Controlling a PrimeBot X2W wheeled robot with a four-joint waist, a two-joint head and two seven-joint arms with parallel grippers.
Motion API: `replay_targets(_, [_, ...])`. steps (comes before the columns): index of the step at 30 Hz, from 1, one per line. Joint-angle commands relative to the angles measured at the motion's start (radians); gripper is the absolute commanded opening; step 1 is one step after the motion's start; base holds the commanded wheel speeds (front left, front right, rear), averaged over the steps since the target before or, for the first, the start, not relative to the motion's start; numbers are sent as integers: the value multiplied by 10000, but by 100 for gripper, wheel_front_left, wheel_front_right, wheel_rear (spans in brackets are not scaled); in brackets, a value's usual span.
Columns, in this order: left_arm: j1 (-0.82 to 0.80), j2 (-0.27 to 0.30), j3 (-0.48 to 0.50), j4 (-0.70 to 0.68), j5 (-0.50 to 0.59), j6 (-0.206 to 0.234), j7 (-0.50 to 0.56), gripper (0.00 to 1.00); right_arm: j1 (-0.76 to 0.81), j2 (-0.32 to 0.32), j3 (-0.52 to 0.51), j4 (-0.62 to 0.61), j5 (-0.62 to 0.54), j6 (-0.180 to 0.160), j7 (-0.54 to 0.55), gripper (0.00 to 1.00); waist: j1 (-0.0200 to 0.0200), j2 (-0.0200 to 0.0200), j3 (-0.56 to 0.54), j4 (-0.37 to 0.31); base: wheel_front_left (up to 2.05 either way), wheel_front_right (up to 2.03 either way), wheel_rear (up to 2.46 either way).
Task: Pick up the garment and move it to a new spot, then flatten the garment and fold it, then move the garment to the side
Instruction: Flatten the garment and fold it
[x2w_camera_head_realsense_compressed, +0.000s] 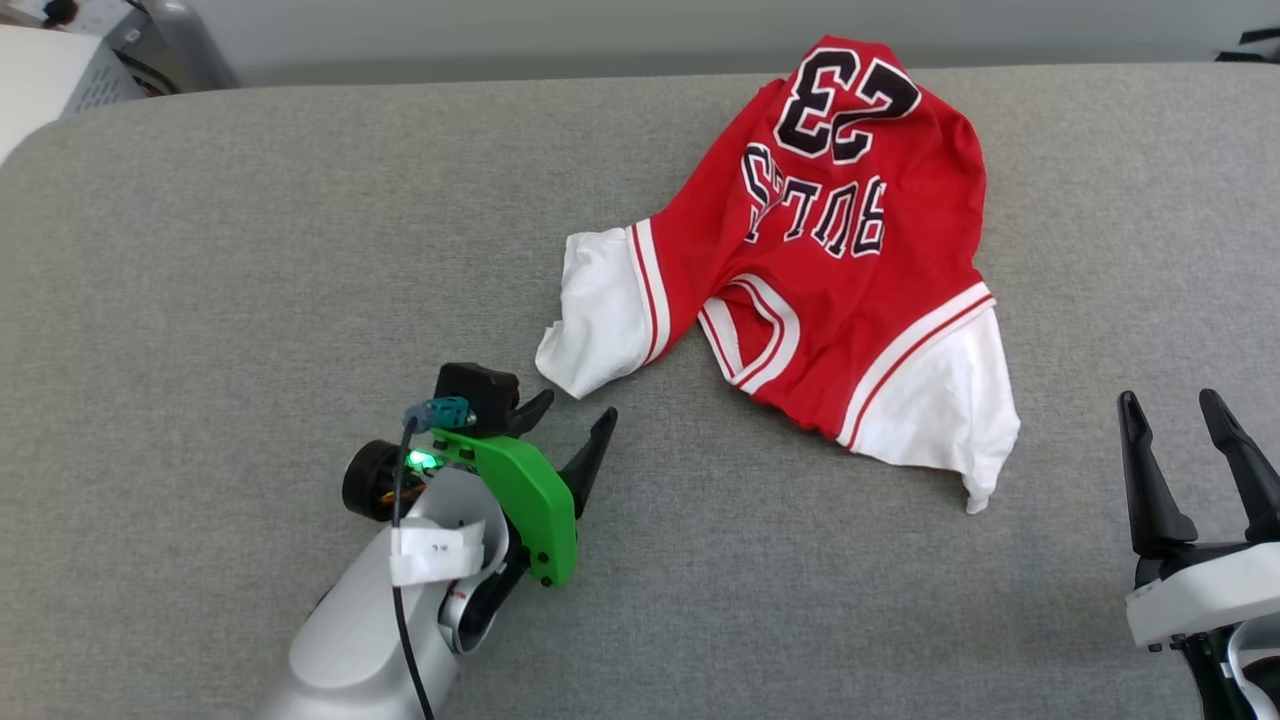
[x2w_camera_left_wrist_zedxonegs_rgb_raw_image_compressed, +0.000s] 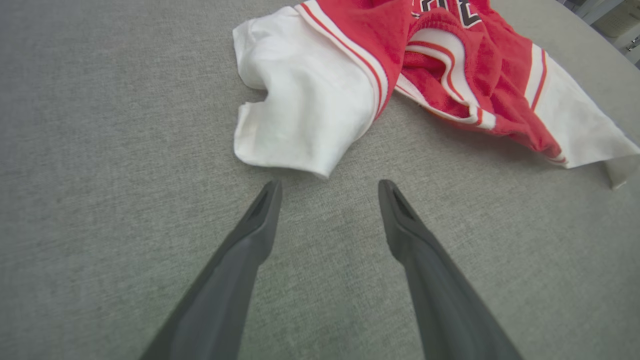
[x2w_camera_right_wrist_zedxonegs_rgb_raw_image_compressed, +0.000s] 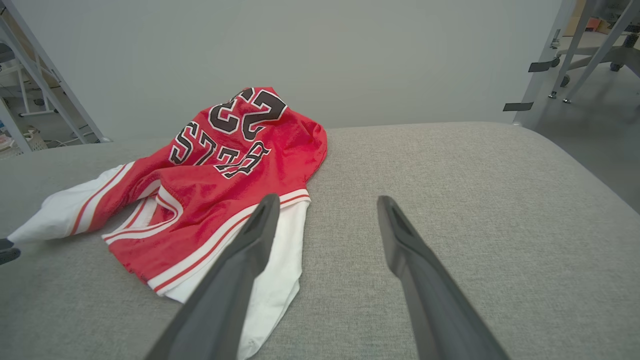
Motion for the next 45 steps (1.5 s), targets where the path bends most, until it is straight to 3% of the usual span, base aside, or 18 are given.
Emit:
replay_targets(1, [-248,27,76,163,-183,-28,-99,100,54,8,9,-10,-21,-7,-57,100,0,-1,170,-160,0,0,0])
replay_targets(17, [-1039,-71,-347,804,-1303,-28,-746,100,-135,-127,39,55,-118,-7,-70,100,0,-1,471,-108,0,0,0])
replay_targets(18, [-1074,-71,-378,818,-1369,-28,-792,92,-151,-138,45,56,-132,-7,-70,100,0,-1,480,-100,0,0,0])
replay_targets(19, [-1121,-70,-411,831,-1448,-28,-868,39,-167,-143,45,58,-145,-7,-70,100,0,-1,490,-90,0,0,0])
replay_targets(20, [-1157,-70,-425,838,-1516,-28,-943,24,-178,-145,45,59,-155,-7,-69,100,0,-1,498,-82,0,0,0])
replay_targets(21, [-1200,-61,-463,861,-1573,-28,-1008,0,-186,-148,44,61,-167,-7,-64,100,0,-1,503,-69,0,0,0])
replay_targets(28, [-1383,37,-819,1078,-1798,-28,-1477,0,-192,-212,110,199,-263,-7,-62,100,0,-1,331,60,0,0,0])
replay_targets(34, [-1201,260,-949,1053,-1324,113,-2498,0,-102,-286,74,357,-223,-7,-67,100,0,-1,-189,386,0,0,0])
replay_targets(39, [-723,447,-799,283,-976,689,-3066,0,157,-284,10,457,-129,-7,-52,100,0,-1,-681,884,0,0,0])
replay_targets(45, [356,983,-288,-1366,-645,1899,-3258,0,335,-217,140,514,-48,-7,4,100,0,-1,-884,1337,0,0,0])
